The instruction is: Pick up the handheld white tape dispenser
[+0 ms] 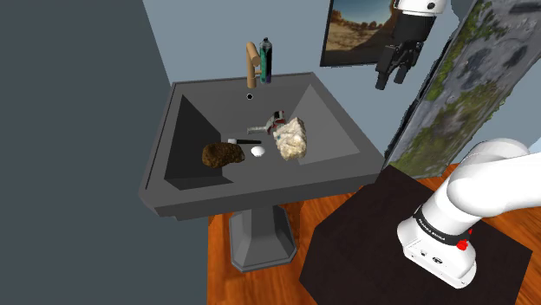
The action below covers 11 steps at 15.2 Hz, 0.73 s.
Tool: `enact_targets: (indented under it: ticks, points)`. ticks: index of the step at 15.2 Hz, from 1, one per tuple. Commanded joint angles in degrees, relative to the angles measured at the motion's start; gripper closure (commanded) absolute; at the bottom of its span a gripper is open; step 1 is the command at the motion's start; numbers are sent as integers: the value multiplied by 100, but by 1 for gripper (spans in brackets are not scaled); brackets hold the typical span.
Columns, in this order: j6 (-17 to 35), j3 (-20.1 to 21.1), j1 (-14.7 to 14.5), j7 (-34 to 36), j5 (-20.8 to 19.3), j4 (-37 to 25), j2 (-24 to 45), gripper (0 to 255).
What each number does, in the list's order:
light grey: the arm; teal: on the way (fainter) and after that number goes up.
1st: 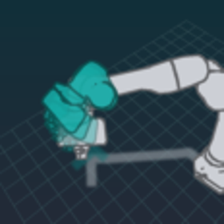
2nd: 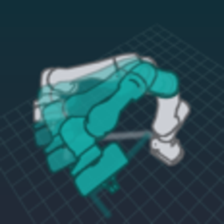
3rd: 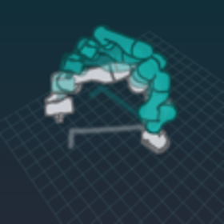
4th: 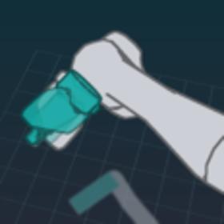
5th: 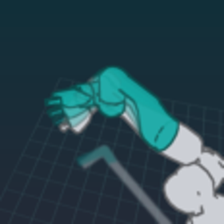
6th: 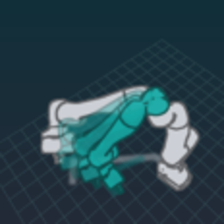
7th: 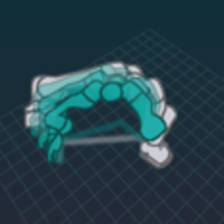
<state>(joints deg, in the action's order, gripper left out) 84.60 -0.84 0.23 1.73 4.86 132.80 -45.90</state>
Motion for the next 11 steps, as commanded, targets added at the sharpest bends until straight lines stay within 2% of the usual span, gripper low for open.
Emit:
enact_targets:
  ticks: [1,11]
  points:
    - [0,0,0,0,0,0,0,0]
    - [1766,173,-79,-38,80,-64,1727,0]
